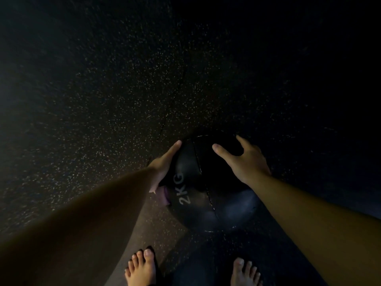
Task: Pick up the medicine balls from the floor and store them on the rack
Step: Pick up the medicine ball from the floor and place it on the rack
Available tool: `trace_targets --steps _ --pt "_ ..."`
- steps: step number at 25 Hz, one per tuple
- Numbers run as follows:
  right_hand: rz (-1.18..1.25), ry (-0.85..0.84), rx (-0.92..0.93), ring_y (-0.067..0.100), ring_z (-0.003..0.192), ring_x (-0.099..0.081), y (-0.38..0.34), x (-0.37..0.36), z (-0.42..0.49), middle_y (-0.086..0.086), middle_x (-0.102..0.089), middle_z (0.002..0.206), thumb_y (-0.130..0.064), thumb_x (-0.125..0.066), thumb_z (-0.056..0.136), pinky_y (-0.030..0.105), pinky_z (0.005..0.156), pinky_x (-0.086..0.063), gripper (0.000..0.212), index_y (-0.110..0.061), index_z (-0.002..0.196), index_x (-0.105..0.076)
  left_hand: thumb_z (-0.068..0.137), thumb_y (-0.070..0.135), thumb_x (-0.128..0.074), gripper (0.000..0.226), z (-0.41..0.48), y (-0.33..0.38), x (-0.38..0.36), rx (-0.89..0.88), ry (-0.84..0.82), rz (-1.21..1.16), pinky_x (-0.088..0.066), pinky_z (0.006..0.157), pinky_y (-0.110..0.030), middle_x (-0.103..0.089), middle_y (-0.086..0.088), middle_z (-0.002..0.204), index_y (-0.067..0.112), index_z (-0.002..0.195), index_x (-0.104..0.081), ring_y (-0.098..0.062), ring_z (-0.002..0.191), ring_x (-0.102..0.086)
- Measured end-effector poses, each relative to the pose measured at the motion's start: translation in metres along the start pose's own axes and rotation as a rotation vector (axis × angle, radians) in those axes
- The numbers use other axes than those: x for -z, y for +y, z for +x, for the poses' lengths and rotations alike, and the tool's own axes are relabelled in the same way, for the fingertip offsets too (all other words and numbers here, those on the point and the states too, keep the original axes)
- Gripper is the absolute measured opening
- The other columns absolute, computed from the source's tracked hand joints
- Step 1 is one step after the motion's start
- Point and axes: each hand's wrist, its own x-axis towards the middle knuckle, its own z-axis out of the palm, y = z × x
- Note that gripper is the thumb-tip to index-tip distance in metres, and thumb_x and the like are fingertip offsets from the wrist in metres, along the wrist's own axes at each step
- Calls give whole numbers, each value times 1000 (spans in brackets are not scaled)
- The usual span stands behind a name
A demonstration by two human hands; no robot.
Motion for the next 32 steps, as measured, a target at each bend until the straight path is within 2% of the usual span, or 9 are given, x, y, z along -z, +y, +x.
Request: trace_targets --steps 2,5,7,11,20,22,26,29,32 --pt "51 18 57 33 146 -36 -11 5 -9 0 -30 164 -103 -51 52 64 110 -40 119 -49 156 -31 66 80 9 110 -47 79 18 -115 -13 72 -31 122 -51 -48 -11 158 32 154 -36 -33 144 -46" --pt "135 52 173 28 148 -33 -53 28 -30 -6 -26 166 -104 -53 50 63 110 -42 119 -53 155 -29 73 98 -44 98 -140 244 77 -265 -12 110 -44 111 -46 -59 -4 142 34 146 -53 -28 131 -57" --pt "191 76 245 27 149 -32 -94 55 -47 -8 -25 166 -102 -56 52 62 109 -43 117 -54 155 -28 43 109 -59 128 -194 308 112 -371 -37 -55 -50 108 -53 -63 -7 143 40 150 -53 -35 125 -63" --pt "258 173 424 27 151 -30 -216 157 -110 -7 -23 167 -99 -57 55 59 110 -43 115 -54 156 -27 25 110 -60 147 -315 384 207 -571 -37 -177 -54 105 -57 -64 -11 143 41 154 -50 -37 121 -66" --pt "392 548 858 25 148 -39 -493 437 -353 0 -36 162 -98 -57 56 46 119 -36 118 -43 158 -35 35 107 -62 134 -730 516 430 -1160 81 -361 -57 105 -51 -71 -6 132 34 148 -58 -32 114 -71" --pt "394 610 951 26 147 -40 -539 496 -416 0 -34 162 -96 -57 57 45 119 -36 114 -46 157 -34 45 103 -65 118 -814 531 472 -1289 69 -404 -58 103 -49 -71 -4 128 35 141 -60 -30 112 -71" --pt "427 780 1125 26 145 -40 -593 593 -534 0 -36 158 -96 -60 60 46 121 -34 109 -49 155 -35 74 85 -69 58 -958 550 524 -1541 47 -441 -58 93 -40 -73 5 109 40 111 -65 -23 102 -72" --pt "424 921 1153 28 146 -38 -599 658 -602 1 -32 161 -93 -59 61 46 121 -33 108 -49 156 -33 81 78 -69 51 -1047 558 530 -1668 18 -453 -58 92 -43 -73 4 108 39 113 -64 -24 100 -71" --pt "407 1022 1177 30 147 -35 -587 708 -633 1 -31 161 -92 -59 63 49 121 -32 107 -49 157 -30 62 91 -69 83 -1106 573 513 -1766 -25 -437 -59 99 -50 -75 -1 116 36 125 -65 -29 105 -73"
